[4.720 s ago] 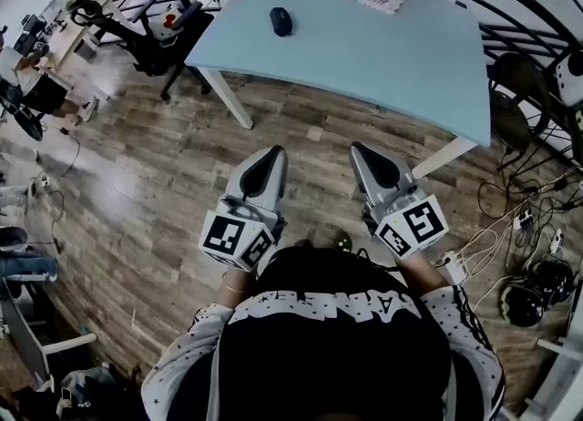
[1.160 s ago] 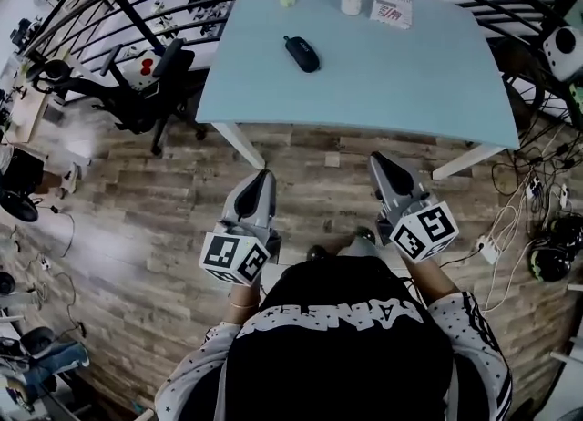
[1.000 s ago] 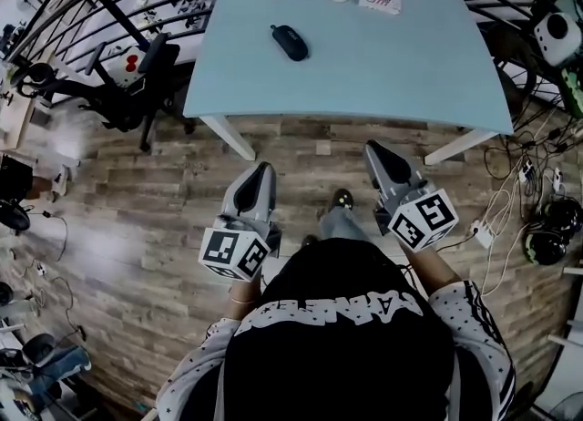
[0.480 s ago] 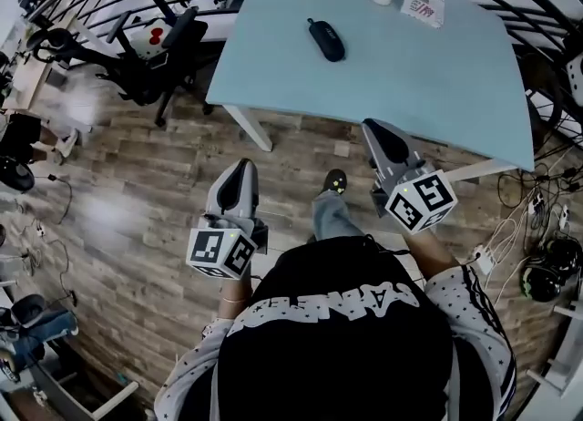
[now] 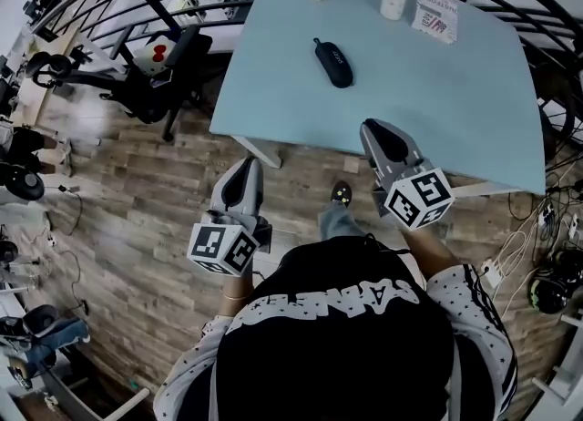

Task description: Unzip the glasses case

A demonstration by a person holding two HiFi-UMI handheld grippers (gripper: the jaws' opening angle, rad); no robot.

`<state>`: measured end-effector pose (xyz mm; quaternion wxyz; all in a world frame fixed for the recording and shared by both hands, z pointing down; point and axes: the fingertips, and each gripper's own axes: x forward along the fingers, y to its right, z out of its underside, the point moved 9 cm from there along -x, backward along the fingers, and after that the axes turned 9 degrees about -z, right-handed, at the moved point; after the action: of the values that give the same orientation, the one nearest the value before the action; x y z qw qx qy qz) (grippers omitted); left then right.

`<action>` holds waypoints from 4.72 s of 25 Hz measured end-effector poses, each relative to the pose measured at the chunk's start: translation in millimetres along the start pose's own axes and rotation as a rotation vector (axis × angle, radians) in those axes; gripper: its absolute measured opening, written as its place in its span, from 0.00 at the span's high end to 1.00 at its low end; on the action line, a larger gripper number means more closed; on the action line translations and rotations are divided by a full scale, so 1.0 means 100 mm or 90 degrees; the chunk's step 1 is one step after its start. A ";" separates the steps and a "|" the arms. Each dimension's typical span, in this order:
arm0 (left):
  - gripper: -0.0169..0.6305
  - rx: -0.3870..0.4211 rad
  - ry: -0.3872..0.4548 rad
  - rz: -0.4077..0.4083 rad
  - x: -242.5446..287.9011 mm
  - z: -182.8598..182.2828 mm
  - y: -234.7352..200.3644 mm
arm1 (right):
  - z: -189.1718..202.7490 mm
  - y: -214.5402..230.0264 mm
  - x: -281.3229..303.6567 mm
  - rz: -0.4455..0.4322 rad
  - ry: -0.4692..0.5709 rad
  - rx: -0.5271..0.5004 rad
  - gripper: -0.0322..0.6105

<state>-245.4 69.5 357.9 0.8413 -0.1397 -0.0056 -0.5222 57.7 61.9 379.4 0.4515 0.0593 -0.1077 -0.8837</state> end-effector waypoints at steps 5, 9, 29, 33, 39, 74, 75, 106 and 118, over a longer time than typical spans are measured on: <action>0.97 0.003 -0.010 -0.001 0.47 -0.10 -0.02 | -0.03 0.47 0.23 0.015 -0.001 0.011 0.91; 0.97 0.008 -0.009 -0.007 0.84 -0.21 -0.01 | -0.08 0.82 0.41 0.023 -0.005 0.023 0.90; 0.97 0.016 -0.040 -0.010 2.41 -0.31 0.09 | 0.02 1.99 1.13 0.021 -0.069 0.067 0.76; 0.97 0.005 -0.059 -0.012 2.62 -0.22 0.01 | 0.15 2.12 1.31 0.027 -0.104 0.072 0.72; 0.97 -0.023 -0.085 0.008 2.84 -0.18 -0.24 | 0.37 2.03 1.57 0.047 -0.176 0.068 0.63; 0.97 -0.095 -0.151 0.157 3.72 -0.32 -1.61 | 1.20 2.02 2.80 0.207 -0.465 -0.009 0.40; 0.97 -0.098 -0.154 0.157 3.73 -0.32 -1.62 | 1.18 2.02 2.80 0.206 -0.467 -0.014 0.40; 0.97 -0.330 -0.289 0.345 3.87 0.12 -0.97 | 0.41 1.05 2.94 -0.089 -0.276 -0.148 0.40; 0.97 -0.308 -0.230 0.341 3.83 -0.24 -1.18 | 0.33 1.06 2.75 -0.126 -0.293 -0.183 0.39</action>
<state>-178.9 -321.2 421.4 0.8760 -0.4196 0.0059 -0.2379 -26.7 -217.2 435.3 0.3308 -0.1972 -0.0745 -0.9199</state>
